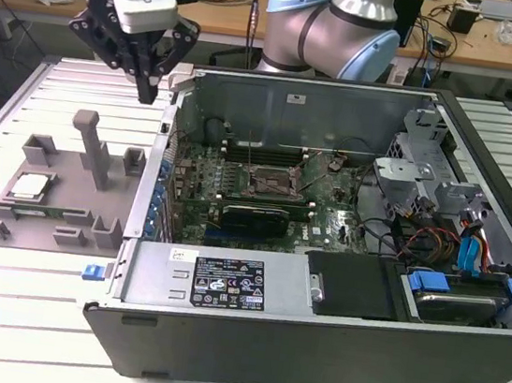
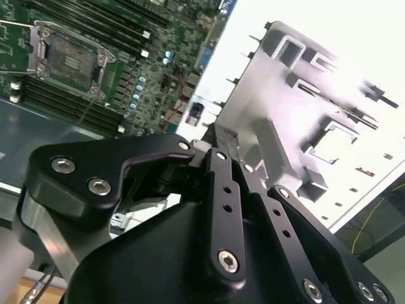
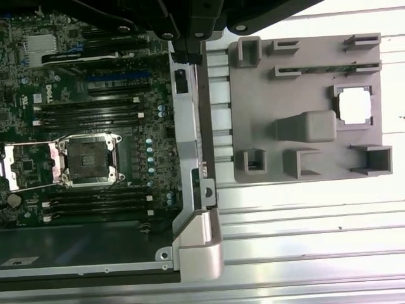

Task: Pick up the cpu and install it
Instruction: 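Reach for the cpu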

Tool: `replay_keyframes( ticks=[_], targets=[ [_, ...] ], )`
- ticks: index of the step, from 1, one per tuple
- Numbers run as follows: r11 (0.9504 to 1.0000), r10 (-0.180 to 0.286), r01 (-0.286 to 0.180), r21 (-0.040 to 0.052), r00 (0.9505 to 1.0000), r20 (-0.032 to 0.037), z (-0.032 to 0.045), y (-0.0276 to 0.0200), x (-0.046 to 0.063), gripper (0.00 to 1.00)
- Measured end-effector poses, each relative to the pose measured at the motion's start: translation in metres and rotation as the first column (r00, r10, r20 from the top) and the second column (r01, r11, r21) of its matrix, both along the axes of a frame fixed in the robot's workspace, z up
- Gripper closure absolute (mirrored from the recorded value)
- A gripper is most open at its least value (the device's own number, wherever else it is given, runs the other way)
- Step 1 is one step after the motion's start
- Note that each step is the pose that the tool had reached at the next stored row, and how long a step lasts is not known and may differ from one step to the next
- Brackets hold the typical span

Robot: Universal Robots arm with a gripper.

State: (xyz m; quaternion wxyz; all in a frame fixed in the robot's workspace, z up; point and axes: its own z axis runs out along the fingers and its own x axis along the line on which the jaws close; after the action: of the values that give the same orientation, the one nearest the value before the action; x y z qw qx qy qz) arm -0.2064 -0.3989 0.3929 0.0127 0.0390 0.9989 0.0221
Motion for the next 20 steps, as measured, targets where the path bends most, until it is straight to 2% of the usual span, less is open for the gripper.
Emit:
replay_keyframes(
  ticks=[10, 16, 20],
  targets=[
    [1.0, -0.001, 0.001, -0.0016, 1.0, 0.0, -0.0027, 0.0002, -0.025, 0.89],
    [1.0, -0.001, 0.001, -0.0056, 1.0, 0.0, -0.0101, 0.0021, -0.035, 0.89],
    [0.9999, -0.001, 0.001, -0.0103, 1.0, -0.0001, -0.0157, 0.0045, -0.051, 0.89]
  ],
)
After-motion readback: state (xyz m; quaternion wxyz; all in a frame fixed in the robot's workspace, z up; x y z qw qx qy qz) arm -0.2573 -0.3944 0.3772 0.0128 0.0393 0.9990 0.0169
